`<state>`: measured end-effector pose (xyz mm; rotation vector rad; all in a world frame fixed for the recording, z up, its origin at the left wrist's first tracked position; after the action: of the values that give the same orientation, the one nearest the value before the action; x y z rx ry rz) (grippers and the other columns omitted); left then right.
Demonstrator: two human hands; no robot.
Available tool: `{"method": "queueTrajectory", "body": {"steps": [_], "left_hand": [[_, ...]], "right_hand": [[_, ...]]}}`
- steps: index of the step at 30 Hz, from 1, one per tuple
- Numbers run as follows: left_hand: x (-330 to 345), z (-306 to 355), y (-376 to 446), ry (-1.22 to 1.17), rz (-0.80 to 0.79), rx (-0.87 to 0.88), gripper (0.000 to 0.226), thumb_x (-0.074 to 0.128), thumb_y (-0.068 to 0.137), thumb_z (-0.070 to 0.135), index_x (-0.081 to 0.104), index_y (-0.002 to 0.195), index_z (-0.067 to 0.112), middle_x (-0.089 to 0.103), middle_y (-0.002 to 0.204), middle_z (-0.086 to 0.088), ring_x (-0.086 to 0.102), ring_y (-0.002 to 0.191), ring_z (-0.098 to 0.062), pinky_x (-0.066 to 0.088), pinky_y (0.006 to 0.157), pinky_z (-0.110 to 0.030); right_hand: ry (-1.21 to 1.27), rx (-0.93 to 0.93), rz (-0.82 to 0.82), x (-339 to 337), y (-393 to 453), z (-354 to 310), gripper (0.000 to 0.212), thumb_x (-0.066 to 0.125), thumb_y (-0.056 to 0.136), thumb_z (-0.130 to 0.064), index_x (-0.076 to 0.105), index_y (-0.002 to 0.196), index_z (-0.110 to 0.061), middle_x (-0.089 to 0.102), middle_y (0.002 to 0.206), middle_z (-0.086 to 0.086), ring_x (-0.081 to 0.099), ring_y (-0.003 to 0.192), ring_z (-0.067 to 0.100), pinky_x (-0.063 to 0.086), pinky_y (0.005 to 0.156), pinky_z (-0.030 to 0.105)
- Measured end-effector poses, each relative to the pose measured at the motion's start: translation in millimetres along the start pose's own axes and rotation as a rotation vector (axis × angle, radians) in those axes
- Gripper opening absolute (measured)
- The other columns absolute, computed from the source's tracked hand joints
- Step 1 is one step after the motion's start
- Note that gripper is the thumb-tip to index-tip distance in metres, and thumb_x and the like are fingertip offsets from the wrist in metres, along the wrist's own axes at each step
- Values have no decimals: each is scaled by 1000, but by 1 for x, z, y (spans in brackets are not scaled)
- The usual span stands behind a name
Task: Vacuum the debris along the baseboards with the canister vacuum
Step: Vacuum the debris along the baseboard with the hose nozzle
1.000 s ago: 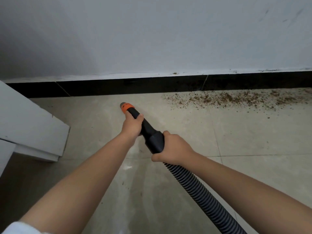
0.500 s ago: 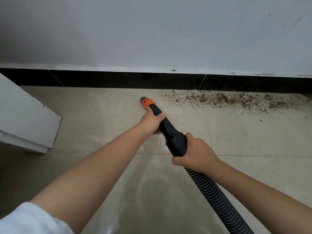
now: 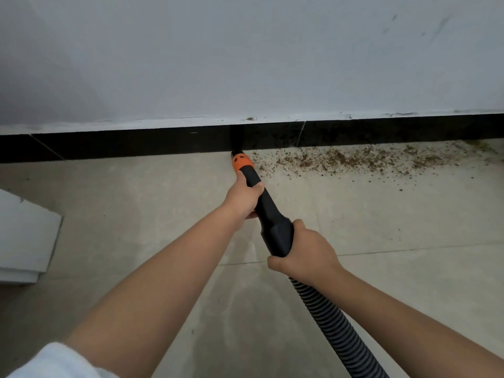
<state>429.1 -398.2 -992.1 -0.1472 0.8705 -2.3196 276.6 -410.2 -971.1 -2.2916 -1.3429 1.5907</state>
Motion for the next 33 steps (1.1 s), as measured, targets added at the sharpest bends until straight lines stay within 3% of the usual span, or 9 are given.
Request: {"method": "queueTrajectory", "body": {"steps": [5,7,14,26,33], "left_hand": [[-3,3,9,11,75,24,61,44,99,22,12,151,26,41,141,-6,49,118,-28,50,87,-39],[-4,3,10,38,74,7,60,46,98,22,16,150,25,44,138,-7,51,115,-28,50,84,-38],[16,6,3,68,2,20,66,48,97,24,9,151,28,46,135,-6,52,109,-25,45,78,-34],[61,13,4,83,-129,31,71,47,98,24,0,151,29,39,143,-6,50,117,-28,48,83,-36],[86,18,3,99,-214,14,73,46,98,23,-5,150,28,36,146,-6,48,121,-30,48,94,-41]], "right_hand": [[60,-26,16,0,7,-10,51,70,70,-41,32,95,-18,40,74,-11,51,73,17,38,53,27],[75,-25,15,3,7,-11,51,69,70,-41,31,95,-19,40,74,-10,52,74,18,41,58,27],[120,-2,55,-2,4,3,50,68,72,-40,30,95,-18,43,78,-7,50,73,18,38,56,27],[118,116,131,-18,-6,33,49,68,71,-41,32,96,-17,43,74,-8,53,74,19,40,58,27],[100,214,174,-26,-9,48,48,69,70,-40,34,95,-18,46,76,-9,56,74,17,45,59,28]]}}
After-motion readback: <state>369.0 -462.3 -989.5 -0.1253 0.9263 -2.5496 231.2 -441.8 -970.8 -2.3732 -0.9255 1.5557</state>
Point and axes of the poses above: each hand's wrist, its own y-axis towards the middle knuckle, its own x-axis out of the palm, z = x × y, the point moved 1 cm from there along y, towards the middle knuckle
